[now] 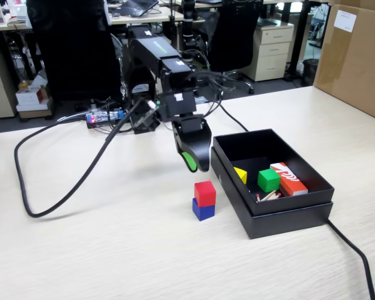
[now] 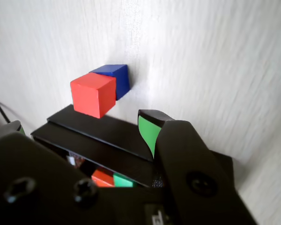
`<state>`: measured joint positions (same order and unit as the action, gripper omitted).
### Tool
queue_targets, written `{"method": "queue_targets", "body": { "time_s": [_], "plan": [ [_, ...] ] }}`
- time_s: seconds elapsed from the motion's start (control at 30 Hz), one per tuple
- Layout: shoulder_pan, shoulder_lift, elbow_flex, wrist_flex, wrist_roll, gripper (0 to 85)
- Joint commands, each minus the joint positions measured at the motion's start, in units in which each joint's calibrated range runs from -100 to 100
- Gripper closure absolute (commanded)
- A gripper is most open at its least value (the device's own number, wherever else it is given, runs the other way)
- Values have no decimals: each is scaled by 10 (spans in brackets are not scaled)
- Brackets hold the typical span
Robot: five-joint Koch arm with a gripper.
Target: Put the red cube on top of the blue cube
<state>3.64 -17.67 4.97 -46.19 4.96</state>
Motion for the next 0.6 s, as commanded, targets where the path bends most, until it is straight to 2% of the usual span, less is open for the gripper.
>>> {"method": "queue_targets", "body": {
  "time_s": [0.0, 0.27, 0.57],
  "plan": [
    [1, -120, -12, 21, -18, 366],
    [-15, -338, -201, 22, -61, 359],
    [-20, -565, -425, 35, -56, 354]
  ]
}}
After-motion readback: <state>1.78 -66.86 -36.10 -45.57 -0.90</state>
